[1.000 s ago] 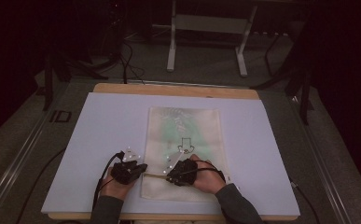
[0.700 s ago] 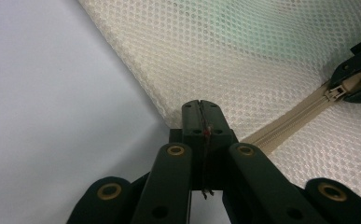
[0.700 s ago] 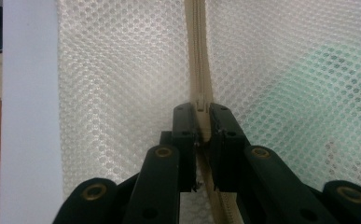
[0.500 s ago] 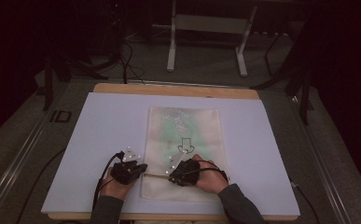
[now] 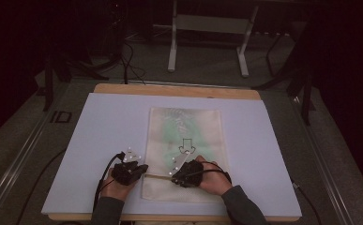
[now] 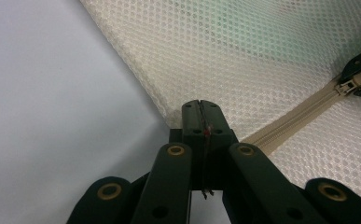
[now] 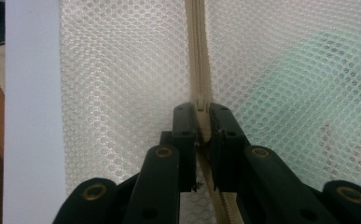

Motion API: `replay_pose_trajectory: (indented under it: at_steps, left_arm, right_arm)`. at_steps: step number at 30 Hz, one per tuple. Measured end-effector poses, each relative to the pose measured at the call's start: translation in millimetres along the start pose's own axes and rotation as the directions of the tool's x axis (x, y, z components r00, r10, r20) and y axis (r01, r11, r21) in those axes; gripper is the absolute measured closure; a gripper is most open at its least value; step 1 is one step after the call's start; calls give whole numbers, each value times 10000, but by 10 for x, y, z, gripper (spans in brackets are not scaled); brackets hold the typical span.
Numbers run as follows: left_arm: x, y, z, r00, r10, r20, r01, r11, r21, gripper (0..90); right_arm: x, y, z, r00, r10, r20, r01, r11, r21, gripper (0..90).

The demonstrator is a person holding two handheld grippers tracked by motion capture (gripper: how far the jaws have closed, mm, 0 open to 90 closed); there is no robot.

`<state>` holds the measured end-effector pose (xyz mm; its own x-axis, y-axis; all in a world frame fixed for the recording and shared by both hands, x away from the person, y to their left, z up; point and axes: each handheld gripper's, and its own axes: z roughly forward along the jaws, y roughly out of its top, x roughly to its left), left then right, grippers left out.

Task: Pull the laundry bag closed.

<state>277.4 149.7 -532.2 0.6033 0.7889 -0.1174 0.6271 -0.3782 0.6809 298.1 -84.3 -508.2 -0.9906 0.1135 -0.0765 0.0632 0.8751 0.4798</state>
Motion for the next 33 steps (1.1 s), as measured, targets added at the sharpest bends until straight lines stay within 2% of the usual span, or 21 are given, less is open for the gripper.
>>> replay_pose_trajectory:
  at_steps: [19,27,33]
  left_arm:
    - [-1,-1,-1,10000,12,1,-12,10000,-2,896]
    - [1,-4,-2,10000,8,1,-8,10000,-20,896]
    - [-1,-4,-2,10000,10,-13,-10,10000,-13,896]
  right_arm:
    - [-8,-129,-80,9999,152,54,-151,9998,-117,824]
    - [-8,-192,-113,9999,130,62,-131,9999,64,824]
    - [-21,-268,-130,9995,326,-3,-326,9995,-23,824]
